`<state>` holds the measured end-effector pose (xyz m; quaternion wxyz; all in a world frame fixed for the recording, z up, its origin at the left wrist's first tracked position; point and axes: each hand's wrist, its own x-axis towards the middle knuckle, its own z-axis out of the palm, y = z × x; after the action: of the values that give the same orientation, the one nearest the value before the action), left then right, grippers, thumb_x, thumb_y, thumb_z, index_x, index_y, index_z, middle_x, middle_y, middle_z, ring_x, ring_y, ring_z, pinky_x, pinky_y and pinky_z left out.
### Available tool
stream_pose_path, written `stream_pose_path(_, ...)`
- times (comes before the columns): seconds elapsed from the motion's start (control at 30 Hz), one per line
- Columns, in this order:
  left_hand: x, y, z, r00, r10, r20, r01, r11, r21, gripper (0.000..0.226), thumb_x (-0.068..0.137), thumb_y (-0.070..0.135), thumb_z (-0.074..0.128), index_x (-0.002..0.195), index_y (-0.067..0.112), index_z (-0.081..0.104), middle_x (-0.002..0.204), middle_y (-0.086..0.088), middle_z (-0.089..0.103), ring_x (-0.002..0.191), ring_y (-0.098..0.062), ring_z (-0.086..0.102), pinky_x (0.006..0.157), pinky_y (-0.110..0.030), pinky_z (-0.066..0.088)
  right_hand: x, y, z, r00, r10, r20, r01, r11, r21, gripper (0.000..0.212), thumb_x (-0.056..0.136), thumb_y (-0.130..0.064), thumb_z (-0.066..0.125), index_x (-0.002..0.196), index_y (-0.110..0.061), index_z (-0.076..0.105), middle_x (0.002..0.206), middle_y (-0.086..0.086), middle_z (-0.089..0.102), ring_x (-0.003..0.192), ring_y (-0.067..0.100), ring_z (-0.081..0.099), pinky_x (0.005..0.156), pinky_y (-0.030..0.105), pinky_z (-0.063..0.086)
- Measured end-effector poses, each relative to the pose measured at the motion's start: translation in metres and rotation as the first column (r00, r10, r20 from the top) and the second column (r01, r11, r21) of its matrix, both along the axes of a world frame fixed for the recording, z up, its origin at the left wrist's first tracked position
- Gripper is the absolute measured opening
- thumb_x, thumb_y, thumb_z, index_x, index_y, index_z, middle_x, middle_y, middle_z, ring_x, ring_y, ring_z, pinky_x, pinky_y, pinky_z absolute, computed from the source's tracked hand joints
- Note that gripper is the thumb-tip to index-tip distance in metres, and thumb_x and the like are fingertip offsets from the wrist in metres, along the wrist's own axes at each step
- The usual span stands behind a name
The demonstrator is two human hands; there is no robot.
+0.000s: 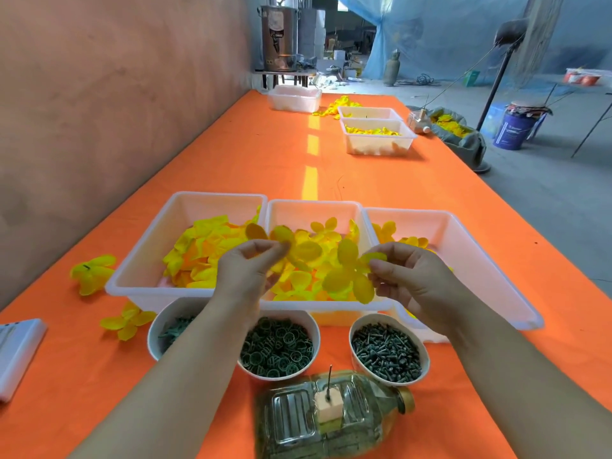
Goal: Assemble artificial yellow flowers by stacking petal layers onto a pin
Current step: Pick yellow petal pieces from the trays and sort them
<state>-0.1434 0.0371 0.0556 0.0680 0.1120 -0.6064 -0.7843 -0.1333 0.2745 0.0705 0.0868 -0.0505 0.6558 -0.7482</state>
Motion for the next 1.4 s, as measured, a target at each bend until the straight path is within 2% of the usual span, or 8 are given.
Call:
stream_pose_path(0.13,0.004,0.03,0.0,0.994,-0.104,-0.024,0.098,0.981,-0.167,0.025,0.075,0.017,0.084,0.056,0.027,0.071,0.08,0.008,0.072,0.08,-0.006,0.067,0.067,-0.026,0.052,0.001,-0.018,0.002,0.998,0.037,-0.057,-0.037,0.999,-0.004,0.019,0.062,-0.032,0.078,0.079,-0.023,0.074,0.116,-0.004,0.072,0.106,0.015,0.067,0.088,0.037,0.051)
stream_pose_path(0.23,0.005,0.054,0.001,0.991,-0.133,-0.012,0.129,0.976,-0.173,0.01,0.073,0.019,0.086,0.074,0.016,0.077,0.075,-0.004,0.073,0.065,-0.015,0.063,0.062,-0.028,0.049,0.002,-0.029,0.001,0.998,0.059,-0.023,-0.06,0.997,-0.042,0.019,0.062,-0.033,0.081,0.079,-0.025,0.076,0.138,-0.007,0.06,0.127,0.018,0.057,0.095,0.057,0.051)
stream_pose_path(0.3,0.004,0.064,0.002,0.991,-0.126,0.036,0.129,0.983,-0.132,0.018,0.077,0.025,0.085,0.086,0.011,0.079,0.087,-0.015,0.074,0.072,-0.023,0.062,0.069,-0.038,0.049,0.001,-0.03,0.0,0.999,0.018,-0.045,-0.019,1.0,-0.019,0.005,0.075,-0.022,0.078,0.077,-0.025,0.075,0.118,-0.009,0.07,0.115,0.018,0.063,0.082,0.051,0.059)
stream_pose_path(0.53,-0.007,0.09,0.005,0.956,-0.216,0.196,0.221,0.975,-0.002,0.014,0.095,0.028,0.066,0.086,0.022,0.074,0.087,0.003,0.069,0.087,-0.017,0.062,0.066,-0.028,0.048,-0.013,-0.014,-0.019,0.971,-0.23,-0.069,0.237,0.962,0.134,0.017,0.091,-0.004,0.067,0.082,-0.017,0.072,0.093,0.002,0.073,0.09,0.026,0.07,0.057,0.032,0.058)
stream_pose_path(0.67,-0.011,0.107,0.009,0.901,-0.374,0.222,0.359,0.927,0.104,0.019,0.1,0.02,0.058,0.117,0.019,0.067,0.122,-0.004,0.063,0.114,-0.025,0.06,0.074,-0.032,0.051,-0.033,0.016,-0.032,0.888,-0.459,-0.026,0.458,0.878,0.141,0.011,0.093,0.0,0.062,0.097,-0.007,0.07,0.098,0.012,0.074,0.081,0.024,0.076,0.055,0.023,0.052)
stream_pose_path(0.83,-0.02,0.121,0.016,0.876,-0.451,0.172,0.453,0.891,0.03,0.03,0.096,0.023,0.064,0.126,0.029,0.062,0.123,0.002,0.06,0.12,-0.022,0.058,0.082,-0.034,0.052,-0.063,0.059,-0.043,0.709,-0.705,-0.031,0.7,0.698,0.151,0.021,0.091,-0.003,0.066,0.08,-0.02,0.067,0.088,0.005,0.071,0.077,0.022,0.07,0.056,0.024,0.053)
stream_pose_path(1.17,-0.015,0.039,0.003,0.963,-0.239,0.126,0.257,0.955,-0.149,0.017,0.097,0.019,0.061,0.11,0.026,0.069,0.118,0.004,0.068,0.105,-0.012,0.067,0.076,-0.034,0.051,-0.073,0.099,-0.054,0.739,-0.674,0.016,0.64,0.709,0.298,0.012,0.087,-0.004,0.073,0.079,-0.014,0.072,0.092,0.012,0.071,0.089,0.03,0.067,0.077,0.043,0.059)
stream_pose_path(1.4,0.013,-0.019,-0.01,0.99,-0.09,0.105,0.106,0.982,-0.155,0.016,0.096,0.012,0.06,0.105,0.021,0.07,0.116,-0.002,0.069,0.103,-0.016,0.068,0.077,-0.036,0.05,-0.064,0.1,-0.045,0.777,-0.624,0.083,0.597,0.773,0.216,0.017,0.086,0.005,0.067,0.093,-0.01,0.07,0.084,0.012,0.072,0.068,0.021,0.072,0.064,0.031,0.055)
